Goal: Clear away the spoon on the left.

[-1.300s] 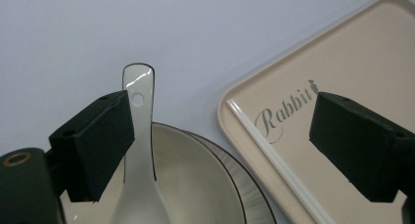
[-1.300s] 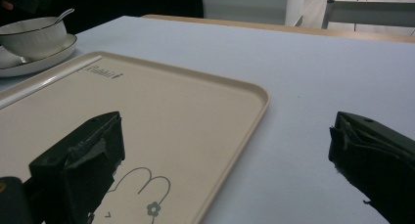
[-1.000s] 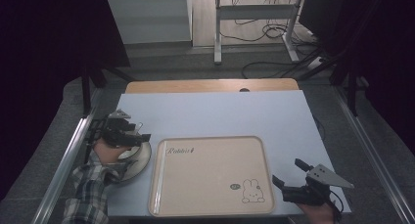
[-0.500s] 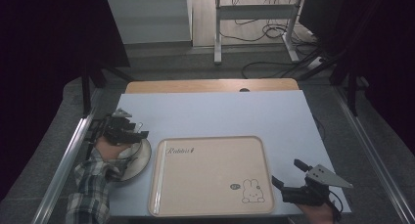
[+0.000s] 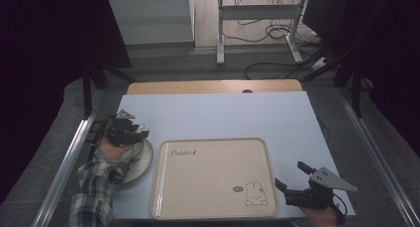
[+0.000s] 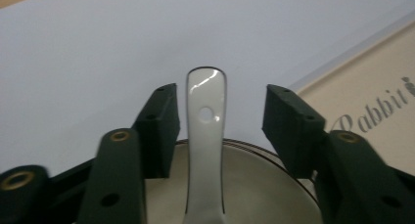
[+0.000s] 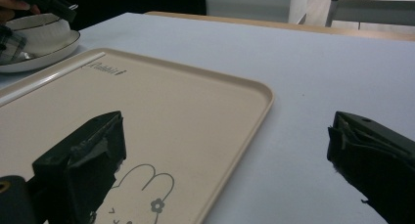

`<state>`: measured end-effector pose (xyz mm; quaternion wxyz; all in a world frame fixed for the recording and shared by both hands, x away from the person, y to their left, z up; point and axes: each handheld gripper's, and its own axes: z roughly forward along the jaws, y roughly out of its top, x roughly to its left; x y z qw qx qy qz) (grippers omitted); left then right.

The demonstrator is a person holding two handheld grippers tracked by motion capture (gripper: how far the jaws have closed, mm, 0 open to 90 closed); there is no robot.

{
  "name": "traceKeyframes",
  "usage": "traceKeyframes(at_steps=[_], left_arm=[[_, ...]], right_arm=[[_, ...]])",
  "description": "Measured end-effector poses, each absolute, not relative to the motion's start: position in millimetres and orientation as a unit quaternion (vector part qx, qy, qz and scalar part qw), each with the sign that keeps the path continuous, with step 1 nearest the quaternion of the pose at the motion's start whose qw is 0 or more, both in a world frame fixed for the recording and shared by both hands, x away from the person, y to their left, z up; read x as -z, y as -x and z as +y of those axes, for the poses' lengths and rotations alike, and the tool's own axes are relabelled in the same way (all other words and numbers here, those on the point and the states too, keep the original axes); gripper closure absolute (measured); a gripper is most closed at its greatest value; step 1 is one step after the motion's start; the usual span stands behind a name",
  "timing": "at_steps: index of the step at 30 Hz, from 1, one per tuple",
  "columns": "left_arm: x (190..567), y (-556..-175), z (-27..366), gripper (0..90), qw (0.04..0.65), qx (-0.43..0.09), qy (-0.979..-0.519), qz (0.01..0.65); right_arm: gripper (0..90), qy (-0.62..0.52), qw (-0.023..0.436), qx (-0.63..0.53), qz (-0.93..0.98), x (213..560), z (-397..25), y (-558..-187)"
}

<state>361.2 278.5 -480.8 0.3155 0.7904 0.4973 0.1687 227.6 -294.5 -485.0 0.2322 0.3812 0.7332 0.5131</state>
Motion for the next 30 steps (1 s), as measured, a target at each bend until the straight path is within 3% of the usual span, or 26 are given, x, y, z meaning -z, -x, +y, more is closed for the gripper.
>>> traceKeyframes(at_steps=[7,30], left_arm=[[480.4,-364.0,282.9,72.1,0.317,-0.163,-0.783,0.51],[472.2,-361.7,289.8,74.7,0.32,-0.158,-0.754,0.552]], right_arm=[[0.9,-0.381,0.232,-0.512,0.734,485.4,-294.0,-227.8],[1.3,-0.38,0.231,-0.509,0.737,485.6,-292.9,-227.8]])
